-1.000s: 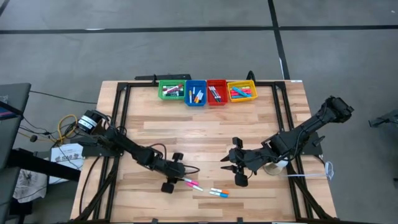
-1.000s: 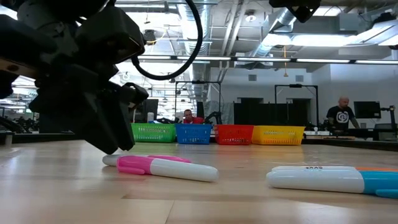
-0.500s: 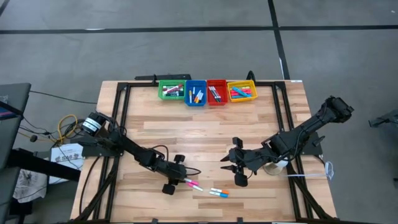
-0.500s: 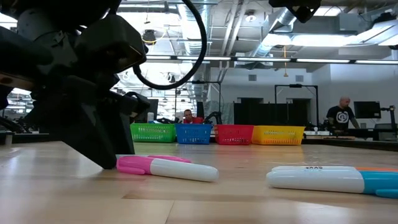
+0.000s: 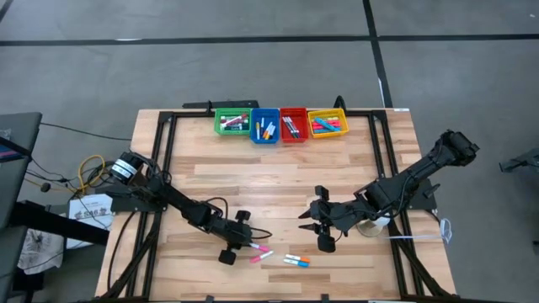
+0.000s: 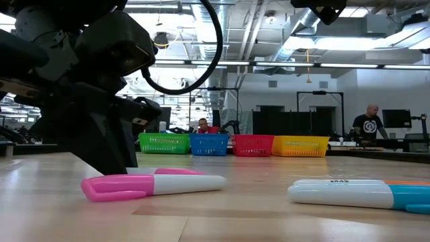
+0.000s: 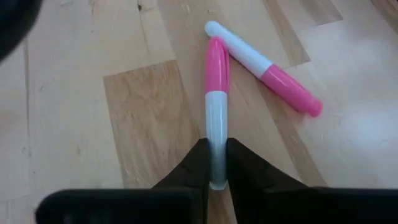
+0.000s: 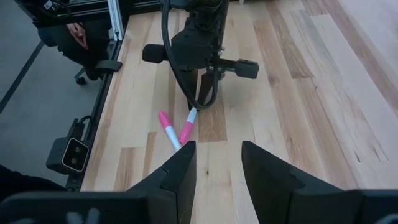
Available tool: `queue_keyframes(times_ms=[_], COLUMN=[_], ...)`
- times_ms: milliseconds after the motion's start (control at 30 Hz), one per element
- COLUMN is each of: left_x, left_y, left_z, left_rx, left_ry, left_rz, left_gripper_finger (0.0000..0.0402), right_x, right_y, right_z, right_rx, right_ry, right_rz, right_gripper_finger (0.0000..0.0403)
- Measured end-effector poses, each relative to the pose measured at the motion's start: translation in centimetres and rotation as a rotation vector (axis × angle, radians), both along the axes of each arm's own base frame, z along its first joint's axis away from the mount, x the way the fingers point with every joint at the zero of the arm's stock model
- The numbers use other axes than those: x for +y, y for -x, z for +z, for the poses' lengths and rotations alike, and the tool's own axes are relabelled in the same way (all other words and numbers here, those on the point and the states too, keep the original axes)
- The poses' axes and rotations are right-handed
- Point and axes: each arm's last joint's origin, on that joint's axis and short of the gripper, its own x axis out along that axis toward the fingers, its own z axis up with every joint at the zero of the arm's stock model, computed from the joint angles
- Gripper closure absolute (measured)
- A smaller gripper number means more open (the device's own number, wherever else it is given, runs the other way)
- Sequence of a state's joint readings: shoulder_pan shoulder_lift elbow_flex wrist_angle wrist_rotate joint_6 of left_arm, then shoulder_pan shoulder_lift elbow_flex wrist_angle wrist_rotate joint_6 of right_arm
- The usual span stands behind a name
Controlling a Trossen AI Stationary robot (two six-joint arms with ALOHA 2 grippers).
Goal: Pick & Place Markers
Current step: Put the top small pink highlighter pen into the blue bin
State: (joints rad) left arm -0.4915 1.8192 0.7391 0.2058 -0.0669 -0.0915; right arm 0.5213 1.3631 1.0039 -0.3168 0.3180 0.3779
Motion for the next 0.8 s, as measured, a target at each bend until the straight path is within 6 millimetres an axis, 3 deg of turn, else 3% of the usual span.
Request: queue_keyframes(times_ms=[133,300,467,633,800], left_x=[0.0,0.6,1.7,4.0,7.5], left_y=[0.0,0.1,-0.4,-0.9,-1.4], left_z=[0.3,1.3,3.3,5.6,8.4], left_rx=[-0.009,-0.031,-0.125,-0.234,-0.338], left_ry=[0.004,-0.025,-0.042,-0.046,0.016], left_rz=[0.001,0.040,0.130,0.356,0.589], left_gripper_finger=[0.0351,0.0364,0.0364,0.0350,0.0359], right_x=[0.0,0.0,0.0,0.0,-0.1], right_y=[0.0,0.0,0.0,0.0,-0.1], right_z=[0.0,0.0,0.0,0.0,0.0], right_rx=[0.000,0.000,0.000,-0.001,-0.001], right_ry=[0.000,0.000,0.000,0.000,0.003], right_rz=[0.000,0.001,0.001,0.001,-0.003], right_gripper_finger=[0.0285,0.0285,0.0285,0.0285,0.0285])
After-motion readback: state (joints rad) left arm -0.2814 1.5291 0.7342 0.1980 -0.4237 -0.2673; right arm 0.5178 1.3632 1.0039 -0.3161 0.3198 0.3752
